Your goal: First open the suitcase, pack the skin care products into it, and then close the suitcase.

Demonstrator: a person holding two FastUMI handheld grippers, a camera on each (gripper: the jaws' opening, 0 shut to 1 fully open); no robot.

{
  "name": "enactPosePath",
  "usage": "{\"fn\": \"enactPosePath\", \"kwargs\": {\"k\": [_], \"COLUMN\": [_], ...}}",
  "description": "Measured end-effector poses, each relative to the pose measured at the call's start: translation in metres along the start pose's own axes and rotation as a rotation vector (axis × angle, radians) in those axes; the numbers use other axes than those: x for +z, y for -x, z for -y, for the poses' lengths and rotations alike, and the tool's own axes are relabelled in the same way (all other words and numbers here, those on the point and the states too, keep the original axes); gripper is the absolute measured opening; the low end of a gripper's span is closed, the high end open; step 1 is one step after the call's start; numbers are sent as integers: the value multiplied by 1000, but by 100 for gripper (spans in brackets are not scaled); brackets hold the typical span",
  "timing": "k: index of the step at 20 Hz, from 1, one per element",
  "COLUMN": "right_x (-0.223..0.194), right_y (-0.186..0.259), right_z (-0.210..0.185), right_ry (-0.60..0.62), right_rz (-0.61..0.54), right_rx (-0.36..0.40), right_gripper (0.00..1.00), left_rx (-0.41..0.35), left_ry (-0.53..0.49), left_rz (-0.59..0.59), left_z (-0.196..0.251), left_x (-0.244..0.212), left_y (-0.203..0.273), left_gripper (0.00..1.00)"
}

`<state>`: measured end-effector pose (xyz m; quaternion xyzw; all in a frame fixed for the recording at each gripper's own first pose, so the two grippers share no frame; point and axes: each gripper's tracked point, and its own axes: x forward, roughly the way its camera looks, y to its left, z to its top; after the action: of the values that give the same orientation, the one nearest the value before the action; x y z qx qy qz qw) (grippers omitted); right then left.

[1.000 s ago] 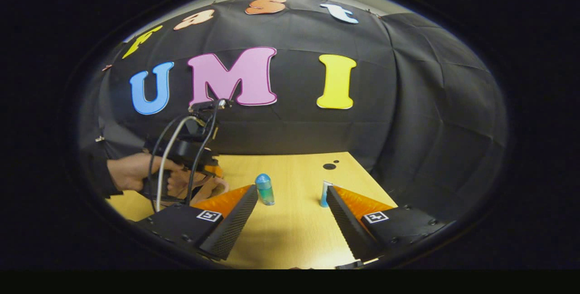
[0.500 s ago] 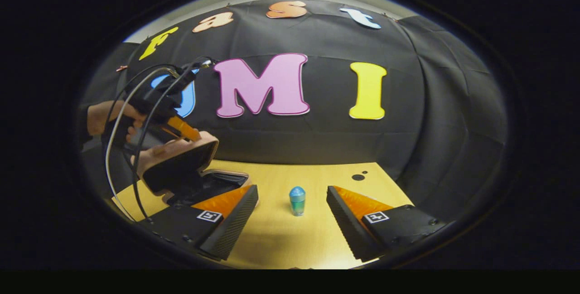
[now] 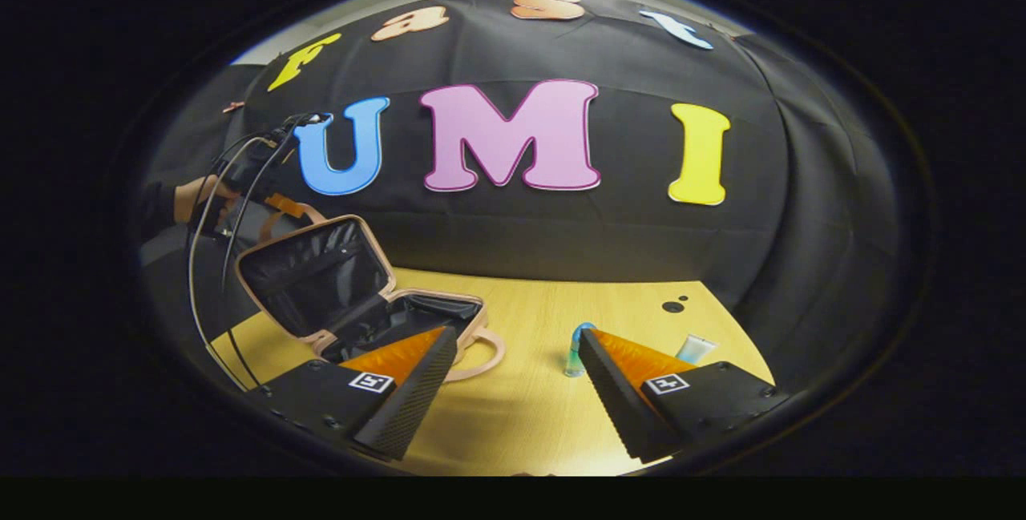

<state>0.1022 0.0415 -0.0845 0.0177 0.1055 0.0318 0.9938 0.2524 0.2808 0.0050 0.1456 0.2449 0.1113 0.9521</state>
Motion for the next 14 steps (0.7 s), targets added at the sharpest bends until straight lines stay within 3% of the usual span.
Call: {"fn": "enactPosePath", "kwargs": {"k": [2, 3, 4, 7, 9, 14], "right_x": [-3, -6, -8, -14, -18, -33], "right_y": [-5, -8, -12, -17, -19, -16], "right_z": [-5, -6, -7, -5, -1, 6], "right_ry": [28, 39, 48, 63, 73, 116], "right_rz": [-5, -10, -15, -21, -23, -51], "right_rx": [-9, -13, -23, -61, -84, -104], "right_gripper": [97, 92, 97, 97, 97, 97], "left_rx": [11, 8, 11, 33, 39, 23], "left_ry": [12, 22, 35, 8, -27, 39], "left_rz": [-25, -32, -44, -68, -84, -141], "left_z": [-25, -36, -47, -71, -79, -85], "left_x": [-22, -31, -42, -80, -105, -151], "left_y": [-23, -34, -46, -83, -109, -149], "left_gripper": [10, 10, 10, 10, 10, 10]}}
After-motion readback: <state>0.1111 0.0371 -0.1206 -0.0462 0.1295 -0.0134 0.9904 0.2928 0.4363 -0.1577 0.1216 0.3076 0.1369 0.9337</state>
